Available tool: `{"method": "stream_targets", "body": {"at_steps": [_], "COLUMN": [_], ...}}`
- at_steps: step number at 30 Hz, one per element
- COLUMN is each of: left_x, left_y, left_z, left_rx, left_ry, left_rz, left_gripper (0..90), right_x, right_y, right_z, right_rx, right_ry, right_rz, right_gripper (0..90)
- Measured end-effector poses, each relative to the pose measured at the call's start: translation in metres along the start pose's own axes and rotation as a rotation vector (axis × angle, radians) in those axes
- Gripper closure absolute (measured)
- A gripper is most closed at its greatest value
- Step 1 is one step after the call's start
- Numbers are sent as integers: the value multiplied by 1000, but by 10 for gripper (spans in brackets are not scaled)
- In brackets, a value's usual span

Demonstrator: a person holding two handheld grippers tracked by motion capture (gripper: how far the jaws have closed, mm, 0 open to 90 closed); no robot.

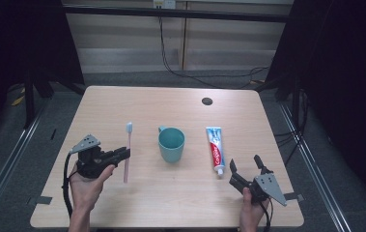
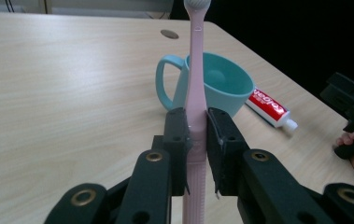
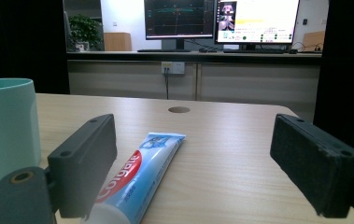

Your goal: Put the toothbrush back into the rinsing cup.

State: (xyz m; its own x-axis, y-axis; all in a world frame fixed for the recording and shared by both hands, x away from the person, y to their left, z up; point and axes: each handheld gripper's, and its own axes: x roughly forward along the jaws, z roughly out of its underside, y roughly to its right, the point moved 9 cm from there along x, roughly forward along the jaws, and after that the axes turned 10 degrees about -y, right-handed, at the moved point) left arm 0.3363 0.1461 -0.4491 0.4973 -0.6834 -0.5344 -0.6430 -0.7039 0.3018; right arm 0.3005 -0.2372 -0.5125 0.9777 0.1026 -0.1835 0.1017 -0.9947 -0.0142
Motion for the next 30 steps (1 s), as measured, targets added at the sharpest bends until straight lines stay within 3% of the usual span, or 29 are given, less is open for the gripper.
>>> {"method": "stream_targets", "body": {"at_steps": [3,4,11,17,30], "left_x": [-1,-2,-9,-13,-10], "left_y": [1,2,4,7,17], "left_z": [-3,-6,-15,-24,-44], "left_rx": [9,17,62,65,136], "left_ry": [28,59,140,202,279], "left_rz": [10,3,-15,7,1], "left_gripper": [788,788,788,787,787], "right_x": [0,0,0,0,0], "right_y": [0,0,0,0,0], "right_z": [0,0,0,0,0], "right_rx": [0,0,0,1,0], "right_ry": [0,0,0,1,1], "right_rz": [0,0,0,0,0], "right_gripper": [141,141,141,141,141]}}
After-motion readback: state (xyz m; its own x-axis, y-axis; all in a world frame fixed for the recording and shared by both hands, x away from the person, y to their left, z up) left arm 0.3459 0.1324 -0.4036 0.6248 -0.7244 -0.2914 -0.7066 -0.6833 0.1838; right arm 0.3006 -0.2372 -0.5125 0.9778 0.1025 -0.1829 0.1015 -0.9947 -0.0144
